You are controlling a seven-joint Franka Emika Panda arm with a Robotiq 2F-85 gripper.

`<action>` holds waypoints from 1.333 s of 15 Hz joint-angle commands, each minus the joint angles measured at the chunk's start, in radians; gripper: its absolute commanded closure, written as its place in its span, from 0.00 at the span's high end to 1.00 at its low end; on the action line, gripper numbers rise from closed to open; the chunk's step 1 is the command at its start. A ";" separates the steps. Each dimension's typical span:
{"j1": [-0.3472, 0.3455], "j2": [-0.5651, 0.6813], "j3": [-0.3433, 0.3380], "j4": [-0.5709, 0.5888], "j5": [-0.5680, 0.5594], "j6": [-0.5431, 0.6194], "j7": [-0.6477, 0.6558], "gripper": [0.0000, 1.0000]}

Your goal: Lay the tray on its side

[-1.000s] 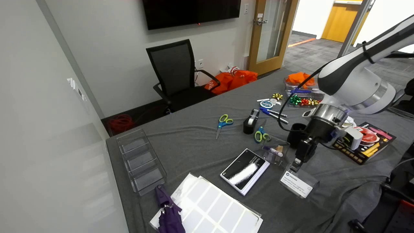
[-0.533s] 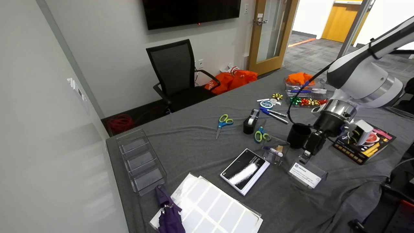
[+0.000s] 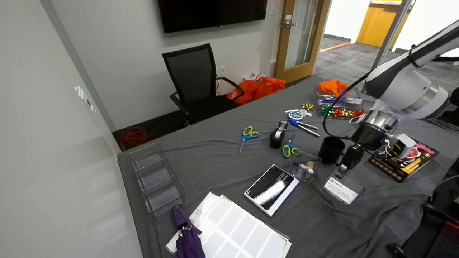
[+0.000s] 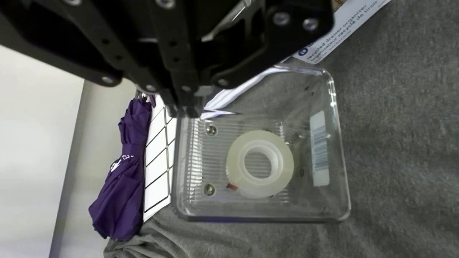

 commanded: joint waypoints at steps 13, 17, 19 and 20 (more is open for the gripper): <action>0.086 0.067 -0.012 -0.005 -0.151 0.238 0.106 0.54; 0.095 0.009 -0.005 -0.029 -0.319 0.273 0.250 0.82; 0.098 -0.027 0.001 -0.040 -0.397 0.285 0.319 0.95; 0.103 -0.049 0.004 -0.046 -0.438 0.298 0.357 0.99</action>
